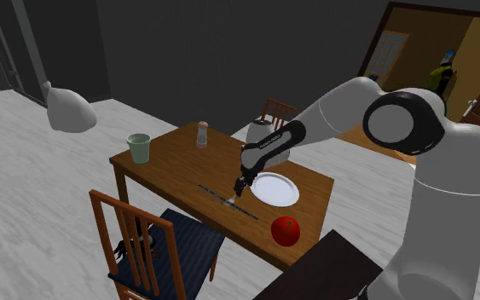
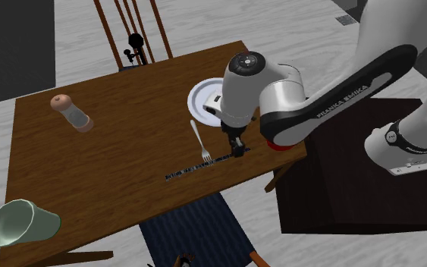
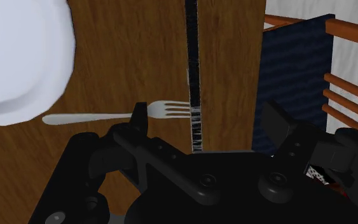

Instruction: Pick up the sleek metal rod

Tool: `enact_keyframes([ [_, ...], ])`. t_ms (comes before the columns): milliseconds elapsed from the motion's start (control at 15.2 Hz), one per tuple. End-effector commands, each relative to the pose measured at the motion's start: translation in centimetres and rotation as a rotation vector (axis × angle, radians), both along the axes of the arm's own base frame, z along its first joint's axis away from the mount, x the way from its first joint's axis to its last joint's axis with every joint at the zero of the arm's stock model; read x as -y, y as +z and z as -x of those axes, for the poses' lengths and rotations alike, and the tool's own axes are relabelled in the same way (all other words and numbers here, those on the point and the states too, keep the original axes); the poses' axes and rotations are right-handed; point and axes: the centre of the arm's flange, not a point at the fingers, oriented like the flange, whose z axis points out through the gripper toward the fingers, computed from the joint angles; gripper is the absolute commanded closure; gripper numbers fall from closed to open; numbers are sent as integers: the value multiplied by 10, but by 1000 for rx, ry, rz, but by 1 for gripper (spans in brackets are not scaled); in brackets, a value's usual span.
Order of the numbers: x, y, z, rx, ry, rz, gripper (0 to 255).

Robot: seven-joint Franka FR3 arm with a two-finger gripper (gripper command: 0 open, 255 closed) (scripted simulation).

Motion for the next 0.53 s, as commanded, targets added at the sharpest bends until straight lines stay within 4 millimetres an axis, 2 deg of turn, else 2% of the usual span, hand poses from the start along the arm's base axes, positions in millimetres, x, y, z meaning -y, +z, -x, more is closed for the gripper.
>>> enact_keyframes([
  [0, -8, -23, -17, 3, 20, -7, 0],
  [396, -25, -82, -64, 9, 77, -24, 0],
  [462, -25, -87, -64, 9, 77, -24, 0],
])
